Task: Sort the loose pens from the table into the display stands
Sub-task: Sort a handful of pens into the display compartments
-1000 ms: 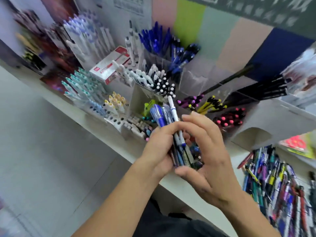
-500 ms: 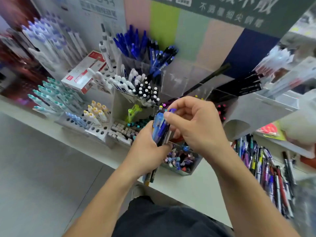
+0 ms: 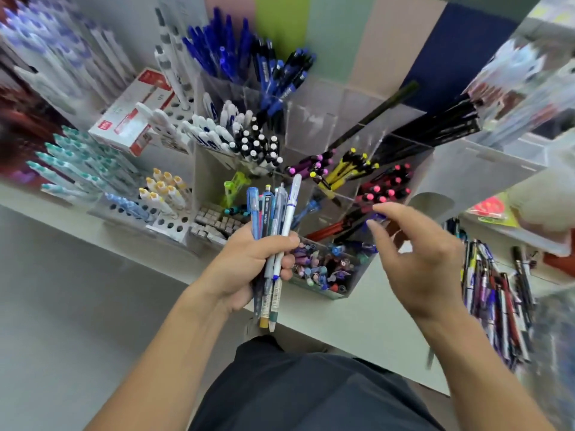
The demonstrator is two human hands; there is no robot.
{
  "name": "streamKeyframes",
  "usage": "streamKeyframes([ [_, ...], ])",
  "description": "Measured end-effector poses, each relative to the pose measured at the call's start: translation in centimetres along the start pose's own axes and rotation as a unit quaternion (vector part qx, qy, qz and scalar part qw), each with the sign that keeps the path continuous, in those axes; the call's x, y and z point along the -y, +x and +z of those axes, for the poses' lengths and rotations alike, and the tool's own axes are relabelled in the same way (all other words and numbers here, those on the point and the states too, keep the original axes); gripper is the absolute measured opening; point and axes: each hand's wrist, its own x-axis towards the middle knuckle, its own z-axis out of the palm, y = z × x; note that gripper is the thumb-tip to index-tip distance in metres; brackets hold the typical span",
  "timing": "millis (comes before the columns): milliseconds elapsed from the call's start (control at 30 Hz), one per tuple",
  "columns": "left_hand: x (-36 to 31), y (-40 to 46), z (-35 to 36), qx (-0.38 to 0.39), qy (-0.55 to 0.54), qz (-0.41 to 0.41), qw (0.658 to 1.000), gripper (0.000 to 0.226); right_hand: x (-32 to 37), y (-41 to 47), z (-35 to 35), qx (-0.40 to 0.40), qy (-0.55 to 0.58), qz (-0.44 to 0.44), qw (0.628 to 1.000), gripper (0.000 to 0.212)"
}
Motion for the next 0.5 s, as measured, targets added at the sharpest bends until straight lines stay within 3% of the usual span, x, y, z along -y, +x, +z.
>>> streamKeyframes([
  [300, 0.0, -0.1, 0.2, 0.020, 0.082, 0.030, 0.996, 0.018, -1.1, -0.4, 0.6, 0.161, -0.100, 0.019, 0.982, 0.005],
  [500, 0.5, -0.4, 0.5, -0.014, 0.076, 0.043, 0.996, 0.013, 0.9, 3.0, -1.4, 0.192, -0.015, 0.075, 0.978, 0.008],
])
